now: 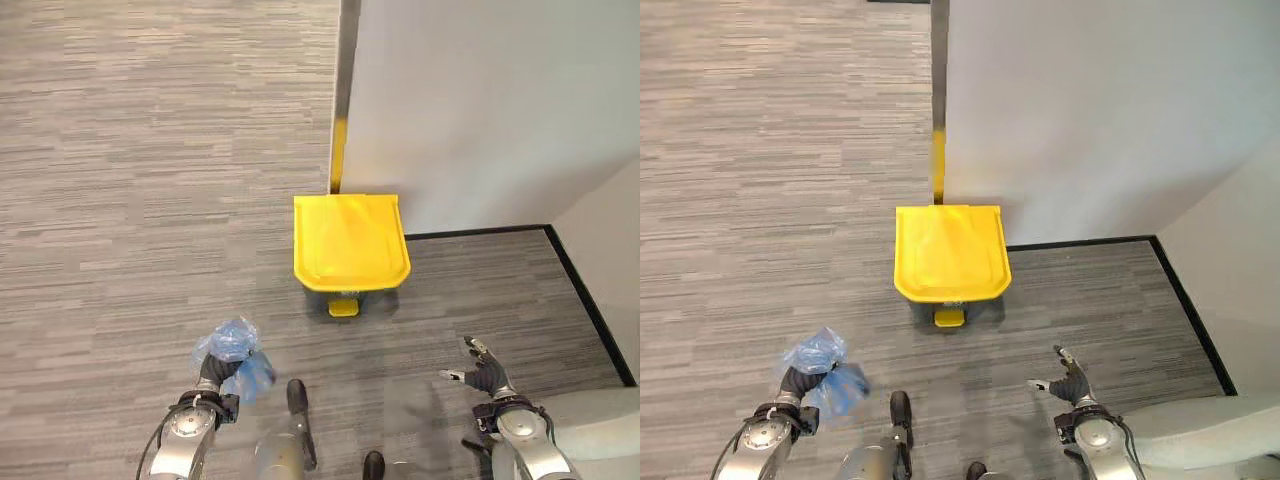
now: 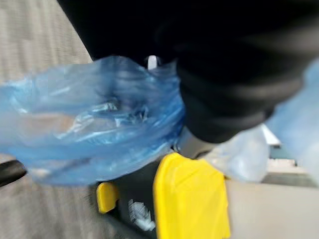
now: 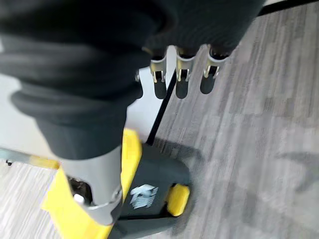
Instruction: Gather garbage on tea table into small bin, then transfer packed bag to large trash can.
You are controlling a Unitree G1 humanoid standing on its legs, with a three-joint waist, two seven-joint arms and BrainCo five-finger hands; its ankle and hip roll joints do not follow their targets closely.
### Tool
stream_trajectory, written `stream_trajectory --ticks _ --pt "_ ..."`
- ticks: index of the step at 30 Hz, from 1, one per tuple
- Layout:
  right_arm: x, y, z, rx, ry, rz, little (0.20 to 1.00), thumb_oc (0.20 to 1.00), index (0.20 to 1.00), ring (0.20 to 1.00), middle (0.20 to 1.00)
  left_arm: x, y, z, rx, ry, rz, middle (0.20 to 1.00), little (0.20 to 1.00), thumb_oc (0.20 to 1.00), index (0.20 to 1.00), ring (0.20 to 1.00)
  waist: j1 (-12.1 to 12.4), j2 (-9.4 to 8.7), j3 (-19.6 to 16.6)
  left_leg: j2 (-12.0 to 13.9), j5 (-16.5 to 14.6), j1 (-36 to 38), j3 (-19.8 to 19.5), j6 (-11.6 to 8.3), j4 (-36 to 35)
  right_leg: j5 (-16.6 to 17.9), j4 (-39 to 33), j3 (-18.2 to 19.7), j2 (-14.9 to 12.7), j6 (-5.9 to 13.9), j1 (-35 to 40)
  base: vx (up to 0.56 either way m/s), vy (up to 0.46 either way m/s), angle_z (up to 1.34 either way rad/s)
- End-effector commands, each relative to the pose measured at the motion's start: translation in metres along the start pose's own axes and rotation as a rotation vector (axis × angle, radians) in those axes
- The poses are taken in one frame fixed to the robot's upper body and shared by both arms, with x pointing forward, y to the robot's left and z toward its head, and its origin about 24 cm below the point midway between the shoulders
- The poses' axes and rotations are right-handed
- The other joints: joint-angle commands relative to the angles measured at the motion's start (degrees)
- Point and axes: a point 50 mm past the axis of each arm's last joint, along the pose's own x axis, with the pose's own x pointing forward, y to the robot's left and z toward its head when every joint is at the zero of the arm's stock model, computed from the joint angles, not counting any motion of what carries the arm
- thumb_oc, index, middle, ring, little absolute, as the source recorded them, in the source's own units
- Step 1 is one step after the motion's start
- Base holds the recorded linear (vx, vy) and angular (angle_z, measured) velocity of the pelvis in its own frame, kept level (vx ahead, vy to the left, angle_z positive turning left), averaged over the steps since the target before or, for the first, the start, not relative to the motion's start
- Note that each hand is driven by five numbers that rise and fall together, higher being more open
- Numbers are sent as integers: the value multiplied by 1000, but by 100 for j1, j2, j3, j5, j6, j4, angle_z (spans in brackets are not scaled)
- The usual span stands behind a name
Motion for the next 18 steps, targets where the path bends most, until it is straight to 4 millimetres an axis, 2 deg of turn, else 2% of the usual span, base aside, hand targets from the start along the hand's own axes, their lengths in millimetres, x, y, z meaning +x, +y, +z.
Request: stream_trajectory --ticks 1,2,3,5,6,10,11,18 --pt "7 -5 25 -7 -102 -8 1000 1000 1000 1000 1000 -5 17 13 37 -85 37 200 200 200 200 200 81 18 -25 262 -947 111 -153 -513 672 409 617 115 -262 131 -821 217 158 -40" --pt "7 -5 25 -7 -102 -8 1000 1000 1000 1000 1000 -5 17 13 37 -85 37 200 200 200 200 200 82 17 -20 261 -948 119 -151 -514 669 405 622 118 -263 131 -818 270 140 -36" --pt "8 -7 26 -12 -106 -12 1000 1000 1000 1000 1000 -5 19 14 29 -89 48 200 200 200 200 200 30 92 24 248 -1005 294 -118 -492 568 454 390 -42 -228 82 -1086 115 42 -7" --pt "8 -7 26 -9 -105 -13 1000 1000 1000 1000 1000 -5 19 14 26 -87 52 200 200 200 200 200 -6 117 44 242 -1034 385 -105 -491 529 483 246 -183 -235 68 -1156 181 8 -8" --pt "8 -5 25 -4 -99 -7 1000 1000 1000 1000 1000 -5 17 13 16 -85 48 200 200 200 200 200 -104 122 101 183 -1071 527 -220 -493 479 498 119 -98 -54 78 -1352 185 -26 -19" --pt "6 -5 21 2 -89 -9 1000 1000 1000 1000 1000 -4 16 13 21 -88 45 200 200 200 200 200 -154 104 128 122 -1104 562 -397 -506 505 568 -37 28 45 72 -1404 173 -124 32" --pt "4 -6 16 8 -74 -15 1000 1000 1000 1000 1000 -6 15 13 13 -90 42 200 200 200 200 200 -180 69 97 98 -1151 599 -478 -546 540 546 -134 282 181 9 -1305 149 -162 58" --pt "-1 -22 2 1 -32 -61 1000 1000 1000 1000 1000 -10 8 2 -36 -45 29 200 200 200 200 200 -179 119 -86 275 -1041 680 -653 -759 442 423 -524 -5 322 -179 -940 118 -149 30"
